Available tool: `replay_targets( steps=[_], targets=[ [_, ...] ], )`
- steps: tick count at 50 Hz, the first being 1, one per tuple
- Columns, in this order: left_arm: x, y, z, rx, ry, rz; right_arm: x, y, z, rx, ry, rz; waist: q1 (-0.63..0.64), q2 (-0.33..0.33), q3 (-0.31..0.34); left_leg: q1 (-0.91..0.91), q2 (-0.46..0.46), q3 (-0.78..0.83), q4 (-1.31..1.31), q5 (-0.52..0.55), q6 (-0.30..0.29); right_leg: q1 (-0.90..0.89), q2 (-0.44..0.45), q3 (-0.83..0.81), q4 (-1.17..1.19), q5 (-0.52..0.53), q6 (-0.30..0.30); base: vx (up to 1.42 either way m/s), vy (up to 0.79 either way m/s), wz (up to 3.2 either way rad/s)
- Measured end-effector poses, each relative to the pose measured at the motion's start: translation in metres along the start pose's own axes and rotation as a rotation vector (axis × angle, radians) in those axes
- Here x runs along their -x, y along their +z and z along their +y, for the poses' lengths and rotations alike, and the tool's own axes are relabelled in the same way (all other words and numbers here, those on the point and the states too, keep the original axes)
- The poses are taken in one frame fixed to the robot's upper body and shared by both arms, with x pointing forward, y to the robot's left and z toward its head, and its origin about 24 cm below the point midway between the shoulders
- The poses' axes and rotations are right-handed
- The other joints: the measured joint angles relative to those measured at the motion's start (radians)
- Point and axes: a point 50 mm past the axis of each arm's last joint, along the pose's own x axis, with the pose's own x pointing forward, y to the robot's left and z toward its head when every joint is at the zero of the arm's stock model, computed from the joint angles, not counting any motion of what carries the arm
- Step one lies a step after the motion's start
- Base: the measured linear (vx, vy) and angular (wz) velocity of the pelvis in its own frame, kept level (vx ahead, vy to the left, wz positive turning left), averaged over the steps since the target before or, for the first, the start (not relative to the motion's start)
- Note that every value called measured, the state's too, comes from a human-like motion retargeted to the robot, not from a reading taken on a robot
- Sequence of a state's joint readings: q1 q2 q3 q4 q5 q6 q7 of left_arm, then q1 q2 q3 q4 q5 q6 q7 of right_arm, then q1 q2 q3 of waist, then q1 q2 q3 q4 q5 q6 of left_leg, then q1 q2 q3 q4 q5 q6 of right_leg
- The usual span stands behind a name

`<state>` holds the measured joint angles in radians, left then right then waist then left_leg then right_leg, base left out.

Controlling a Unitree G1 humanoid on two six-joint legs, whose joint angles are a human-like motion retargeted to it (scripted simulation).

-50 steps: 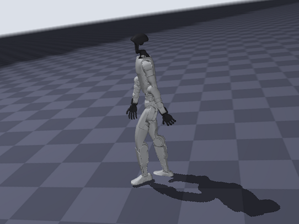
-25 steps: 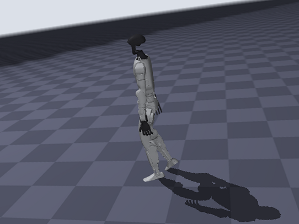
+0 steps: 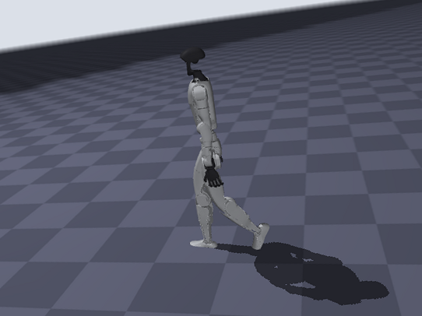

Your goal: Walk run

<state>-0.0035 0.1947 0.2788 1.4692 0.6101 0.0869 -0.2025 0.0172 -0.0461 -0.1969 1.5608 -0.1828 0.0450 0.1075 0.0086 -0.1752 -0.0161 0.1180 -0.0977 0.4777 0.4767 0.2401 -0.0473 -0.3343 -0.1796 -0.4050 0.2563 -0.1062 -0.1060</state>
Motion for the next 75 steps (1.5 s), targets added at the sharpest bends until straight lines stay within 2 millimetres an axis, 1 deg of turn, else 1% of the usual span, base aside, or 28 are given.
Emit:
replay_targets(
  steps=[3, 5, 8, 11, 15, 18, 20, 22, 23, 26, 30, 34, 38, 41, 44, 48, 50, 52, 53, 55, 57, 59, 61, 63, 65, 68, 71, 75],
  targets=[
    [-0.001, -0.033, -0.010, -0.055, -0.060, 0.115, 0.002, 0.030, -0.006, -0.011, -0.036, -0.098, 0.034, -0.057, 0.039, -0.106, 0.046, 0.049, 0.237, -0.112, 0.068, 0.084, -0.035, 0.078, -0.020, -0.046, 0.035, 0.70, -0.22, 0.48],
    [0.000, -0.053, -0.013, -0.075, -0.082, 0.171, 0.006, 0.050, -0.011, -0.005, -0.053, -0.154, 0.046, -0.058, 0.049, -0.184, 0.107, 0.095, 0.291, -0.170, 0.100, 0.152, -0.036, -0.006, -0.061, -0.061, 0.039, 0.73, -0.24, 0.26],
    [0.004, -0.083, -0.020, -0.078, -0.088, 0.252, 0.012, 0.078, -0.017, 0.011, -0.063, -0.223, 0.068, -0.023, 0.046, -0.316, 0.147, 0.091, 0.224, -0.238, 0.099, 0.236, 0.039, -0.027, -0.140, -0.074, 0.045, 0.64, -0.22, 0.09],
    [0.009, -0.110, -0.030, -0.050, -0.100, 0.345, 0.020, 0.103, -0.025, 0.050, -0.078, -0.292, 0.118, 0.026, 0.054, -0.444, 0.131, 0.011, 0.031, -0.281, 0.080, 0.334, 0.130, -0.045, -0.210, -0.093, 0.053, 0.60, -0.19, -0.17],
    [0.014, -0.124, -0.043, 0.004, -0.150, 0.443, 0.028, 0.124, -0.031, 0.096, -0.108, -0.353, 0.175, 0.062, 0.069, -0.543, 0.090, -0.117, -0.201, -0.287, 0.076, 0.422, 0.189, -0.015, -0.242, -0.123, 0.073, 0.68, -0.13, -0.40],
    [0.014, -0.121, -0.050, 0.041, -0.212, 0.466, 0.030, 0.133, -0.027, 0.118, -0.101, -0.386, 0.191, 0.061, 0.068, -0.609, 0.057, -0.221, -0.309, -0.288, 0.062, 0.474, 0.193, -0.014, -0.246, -0.146, 0.104, 0.70, -0.07, -0.25],
    [0.013, -0.112, -0.049, 0.044, -0.236, 0.445, 0.029, 0.131, -0.022, 0.117, -0.078, -0.395, 0.186, 0.064, 0.065, -0.623, 0.051, -0.207, -0.309, -0.280, 0.079, 0.503, 0.200, -0.016, -0.239, -0.153, 0.125, 0.71, -0.05, 0.04],
    [0.010, -0.101, -0.044, 0.024, -0.225, 0.409, 0.025, 0.120, -0.020, 0.110, -0.050, -0.378, 0.211, 0.067, 0.056, -0.612, 0.067, -0.166, -0.263, -0.243, 0.094, 0.534, 0.200, -0.010, -0.219, -0.134, 0.158, 0.91, 0.00, -0.39],
    [0.008, -0.095, -0.042, 0.009, -0.211, 0.387, 0.022, 0.111, -0.020, 0.110, -0.038, -0.356, 0.235, 0.067, 0.049, -0.596, 0.095, -0.086, -0.237, -0.226, 0.095, 0.547, 0.193, 0.003, -0.202, -0.110, 0.177, 1.00, 0.02, -0.88],
    [0.002, -0.072, -0.036, 0.000, -0.141, 0.278, 0.010, 0.070, -0.018, 0.130, -0.028, -0.222, 0.265, 0.073, 0.014, -0.587, 0.124, -0.161, -0.129, -0.266, 0.122, 0.560, 0.162, 0.004, -0.098, 0.079, 0.221, 0.94, -0.01, -0.93],
    [-0.001, -0.053, -0.028, 0.036, -0.075, 0.197, 0.003, 0.015, -0.017, 0.139, -0.052, -0.023, 0.231, 0.147, -0.037, -0.461, 0.207, -0.160, -0.160, -0.335, 0.141, 0.504, 0.168, -0.027, 0.157, 0.362, 0.151, 0.89, 0.01, -0.46],
    [0.001, -0.020, -0.007, 0.058, -0.048, 0.131, 0.004, -0.005, -0.024, 0.173, -0.076, 0.054, 0.185, 0.218, -0.040, -0.359, 0.274, -0.149, -0.186, -0.392, 0.123, 0.362, 0.115, -0.093, 0.450, 0.290, 0.095, 0.69, -0.03, -0.64],
    [0.009, 0.030, 0.025, 0.029, 0.063, 0.004, 0.004, -0.013, -0.024, 0.111, -0.080, 0.058, 0.110, 0.197, -0.038, -0.262, 0.210, -0.094, -0.298, -0.397, 0.128, 0.126, 0.041, -0.098, 0.585, 0.181, 0.105, 0.48, -0.04, -0.06],
    [0.020, 0.066, 0.050, 0.001, 0.146, -0.133, 0.003, -0.020, -0.020, 0.032, -0.056, 0.050, 0.057, 0.165, -0.035, -0.201, 0.148, -0.076, -0.359, -0.409, 0.119, -0.003, 0.026, -0.106, 0.475, 0.111, 0.102, 0.49, -0.07, 0.21],
    [0.035, 0.101, 0.072, -0.011, 0.223, -0.285, 0.002, -0.027, -0.013, -0.046, -0.046, 0.053, 0.003, 0.125, -0.019, -0.119, 0.072, -0.091, -0.408, -0.434, 0.106, -0.103, 0.047, -0.084, 0.215, 0.068, 0.088, 0.71, -0.17, 0.38],
    [0.048, 0.125, 0.082, -0.005, 0.266, -0.410, 0.002, -0.031, -0.007, -0.078, -0.008, 0.078, -0.040, 0.098, -0.009, -0.028, 0.028, -0.084, -0.443, -0.470, 0.076, -0.196, 0.104, 0.020, -0.049, 0.037, 0.095, 0.58, -0.15, 0.35],
    [0.049, 0.130, 0.080, 0.009, 0.260, -0.435, 0.002, -0.030, -0.008, -0.067, -0.002, 0.081, -0.050, 0.098, -0.011, 0.011, 0.021, -0.078, -0.445, -0.489, 0.051, -0.233, 0.127, 0.052, -0.127, 0.027, 0.129, 0.69, -0.18, 0.13],
    [0.044, 0.125, 0.072, 0.022, 0.232, -0.418, 0.002, -0.024, -0.011, -0.053, -0.020, 0.070, -0.051, 0.103, -0.013, 0.037, 0.010, -0.098, -0.430, -0.499, 0.027, -0.236, 0.121, -0.007, -0.111, 0.049, 0.102, 0.80, -0.22, -0.01],
    [0.039, 0.119, 0.066, 0.025, 0.208, -0.396, 0.002, -0.019, -0.012, -0.048, -0.034, 0.056, -0.054, 0.108, -0.020, 0.042, 0.005, -0.108, -0.416, -0.495, 0.013, -0.238, 0.113, -0.031, -0.076, 0.068, 0.061, 0.83, -0.23, 0.16],
    [0.030, 0.103, 0.055, 0.011, 0.158, -0.338, 0.002, -0.012, -0.013, -0.045, -0.047, 0.030, -0.081, 0.117, -0.030, 0.059, 0.002, -0.123, -0.388, -0.458, -0.008, -0.227, 0.086, -0.088, -0.039, 0.128, 0.032, 0.77, -0.22, 0.54],
    [0.020, 0.076, 0.043, -0.026, 0.099, -0.234, 0.002, -0.005, -0.013, -0.053, -0.044, 0.003, -0.106, 0.120, -0.036, 0.073, 0.013, -0.109, -0.337, -0.345, -0.035, -0.220, 0.069, -0.036, 0.026, 0.144, 0.016, 0.76, -0.24, 0.80],
    [0.011, 0.050, 0.029, -0.055, 0.058, -0.143, 0.002, 0.002, -0.011, -0.069, -0.046, -0.019, -0.127, 0.110, -0.040, 0.070, 0.036, -0.076, -0.263, -0.192, -0.037, -0.213, 0.057, 0.056, 0.080, 0.099, 0.004, 0.79, -0.27, 0.94],
    [0.004, 0.018, 0.012, -0.064, 0.011, -0.040, 0.002, 0.009, -0.008, -0.069, -0.059, -0.047, -0.126, 0.072, -0.043, 0.046, 0.043, -0.009, -0.137, -0.014, 0.002, -0.146, 0.026, 0.074, 0.073, 0.041, 0.001, 0.83, -0.32, 0.42],
    [0.001, -0.011, 0.001, -0.065, -0.038, 0.066, 0.002, 0.018, -0.008, -0.061, -0.076, -0.082, -0.106, 0.024, -0.038, 0.009, 0.052, 0.060, 0.023, 0.075, 0.057, -0.061, -0.044, 0.002, 0.052, -0.002, 0.018, 0.93, -0.39, 0.20],
    [0.001, -0.031, -0.007, -0.065, -0.078, 0.154, 0.003, 0.029, -0.008, -0.049, -0.095, -0.119, -0.083, -0.011, -0.024, -0.044, 0.072, 0.079, 0.170, 0.025, 0.076, -0.003, -0.071, 0.011, 0.040, -0.036, 0.032, 0.70, -0.26, 0.47],
    [0.002, -0.053, -0.022, -0.031, -0.125, 0.231, 0.006, 0.050, -0.013, 0.013, -0.132, -0.183, -0.045, -0.032, 0.000, -0.149, 0.137, 0.144, 0.290, -0.125, 0.140, 0.084, -0.072, 0.009, 0.002, -0.067, 0.048, 0.67, -0.21, 0.37],
    [0.002, -0.068, -0.038, 0.037, -0.161, 0.255, 0.011, 0.071, -0.017, 0.087, -0.141, -0.232, 0.008, -0.001, 0.013, -0.282, 0.167, 0.131, 0.238, -0.217, 0.103, 0.185, -0.011, -0.044, -0.083, -0.074, 0.053, 0.53, -0.15, 0.00],
    [0.002, -0.079, -0.053, 0.120, -0.192, 0.272, 0.016, 0.093, -0.020, 0.153, -0.125, -0.277, 0.069, 0.057, 0.031, -0.432, 0.145, 0.041, 0.038, -0.293, 0.073, 0.303, 0.093, -0.072, -0.173, -0.089, 0.059, 0.69, -0.18, -0.05]
  ],
)
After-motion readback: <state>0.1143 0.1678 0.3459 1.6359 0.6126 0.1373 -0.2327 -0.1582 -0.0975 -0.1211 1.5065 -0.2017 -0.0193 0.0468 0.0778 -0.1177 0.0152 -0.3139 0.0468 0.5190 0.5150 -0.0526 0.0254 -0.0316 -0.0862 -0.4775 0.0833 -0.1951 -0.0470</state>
